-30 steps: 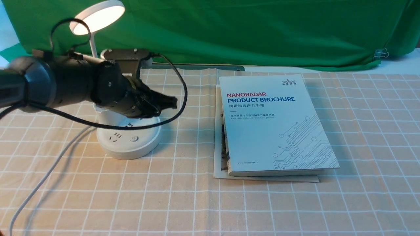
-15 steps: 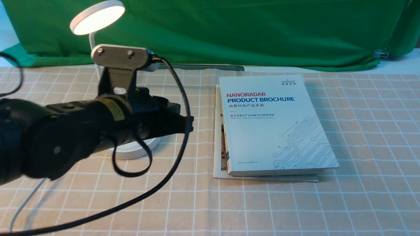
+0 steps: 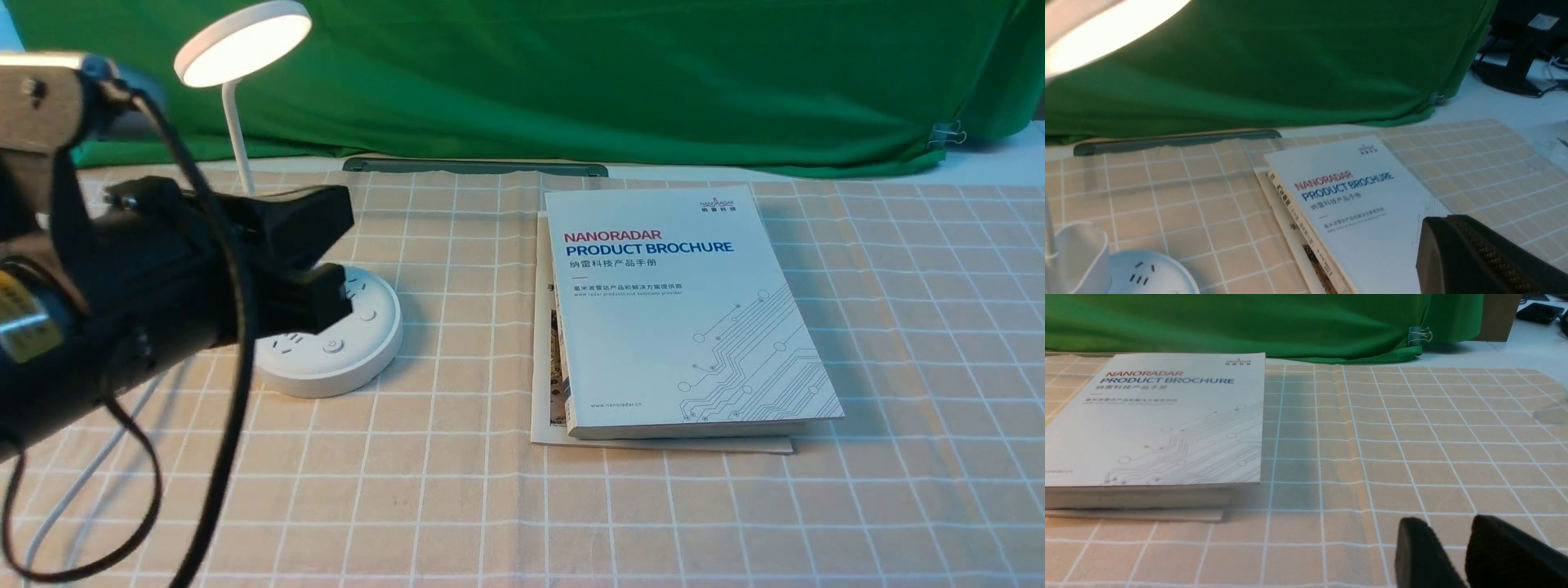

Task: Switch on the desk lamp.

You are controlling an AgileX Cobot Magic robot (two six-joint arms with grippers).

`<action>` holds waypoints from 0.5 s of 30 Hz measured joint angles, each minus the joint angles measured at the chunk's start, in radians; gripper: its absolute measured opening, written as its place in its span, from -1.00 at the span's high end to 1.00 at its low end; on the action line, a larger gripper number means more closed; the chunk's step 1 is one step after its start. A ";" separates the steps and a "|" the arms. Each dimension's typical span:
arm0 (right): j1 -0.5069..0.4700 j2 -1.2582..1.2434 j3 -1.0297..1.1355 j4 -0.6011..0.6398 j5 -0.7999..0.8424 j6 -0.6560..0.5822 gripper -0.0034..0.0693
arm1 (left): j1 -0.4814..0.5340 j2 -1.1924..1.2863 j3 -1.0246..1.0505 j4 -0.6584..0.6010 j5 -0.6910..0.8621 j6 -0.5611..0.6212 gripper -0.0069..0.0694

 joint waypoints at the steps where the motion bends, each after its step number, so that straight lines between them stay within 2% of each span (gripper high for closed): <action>1: 0.000 0.000 0.000 0.000 0.000 0.000 0.24 | 0.000 -0.030 0.007 0.001 0.000 0.000 0.81; 15: 0.000 0.000 0.000 0.000 0.000 0.000 0.24 | 0.000 -0.232 0.112 0.049 -0.113 0.011 0.81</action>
